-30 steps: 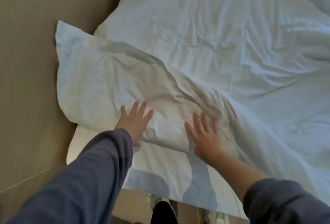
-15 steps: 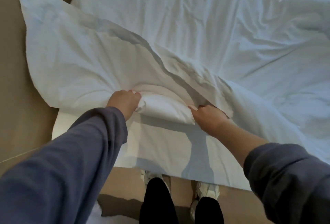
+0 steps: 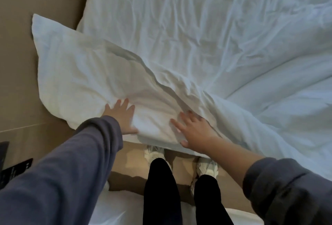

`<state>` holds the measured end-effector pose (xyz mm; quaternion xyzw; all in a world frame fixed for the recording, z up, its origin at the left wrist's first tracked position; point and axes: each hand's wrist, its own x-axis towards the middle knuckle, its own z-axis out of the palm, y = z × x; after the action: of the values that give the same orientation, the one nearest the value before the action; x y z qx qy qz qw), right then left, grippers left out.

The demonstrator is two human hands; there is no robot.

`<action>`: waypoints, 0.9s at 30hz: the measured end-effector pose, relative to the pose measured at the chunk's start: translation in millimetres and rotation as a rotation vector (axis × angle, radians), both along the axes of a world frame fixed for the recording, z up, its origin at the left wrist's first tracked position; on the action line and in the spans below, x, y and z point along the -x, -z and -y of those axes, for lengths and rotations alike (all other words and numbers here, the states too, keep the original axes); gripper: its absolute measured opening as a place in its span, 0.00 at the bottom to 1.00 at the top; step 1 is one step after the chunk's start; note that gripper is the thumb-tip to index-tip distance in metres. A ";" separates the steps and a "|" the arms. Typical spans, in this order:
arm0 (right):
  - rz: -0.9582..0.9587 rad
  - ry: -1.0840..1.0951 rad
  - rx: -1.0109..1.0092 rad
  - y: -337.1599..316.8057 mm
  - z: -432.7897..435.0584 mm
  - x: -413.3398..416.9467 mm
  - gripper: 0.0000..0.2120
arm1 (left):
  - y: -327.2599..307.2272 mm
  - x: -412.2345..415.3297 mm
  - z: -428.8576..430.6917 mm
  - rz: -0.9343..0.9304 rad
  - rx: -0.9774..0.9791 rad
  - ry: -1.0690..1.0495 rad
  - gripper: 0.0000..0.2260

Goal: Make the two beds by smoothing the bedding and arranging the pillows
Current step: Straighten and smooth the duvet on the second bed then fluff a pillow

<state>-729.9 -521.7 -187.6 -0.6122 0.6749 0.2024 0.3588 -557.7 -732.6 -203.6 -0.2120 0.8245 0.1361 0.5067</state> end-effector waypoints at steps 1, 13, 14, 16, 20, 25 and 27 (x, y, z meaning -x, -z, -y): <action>-0.027 -0.042 0.102 -3.6 -3.1 -3.2 0.37 | -5.1 7.7 -0.5 -0.073 0.013 -0.006 0.35; -0.369 0.785 0.013 18.2 -12.5 69.0 0.37 | 13.5 98.4 52.0 -0.377 0.314 -0.158 0.32; -0.368 0.803 0.029 21.2 -13.8 74.5 0.24 | 18.8 99.7 51.4 -0.385 0.307 -0.159 0.29; -0.382 0.814 0.087 20.3 -8.3 88.1 0.10 | 22.7 102.5 46.4 -0.386 0.284 -0.120 0.20; -0.371 0.796 0.212 -4.4 24.5 142.5 0.06 | -0.7 122.7 57.0 -0.481 0.356 -0.175 0.08; -0.476 0.881 0.480 -74.4 101.1 242.2 0.04 | -67.7 199.0 127.1 -0.925 0.491 -0.509 0.07; -0.512 0.937 0.596 -94.3 130.3 279.0 0.06 | -84.0 235.9 150.7 -1.056 0.423 -0.633 0.08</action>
<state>-1008.8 -652.1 -93.3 -0.2562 0.9647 -0.0338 0.0496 -793.6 -883.3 -119.6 -0.4444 0.8693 0.1996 -0.0839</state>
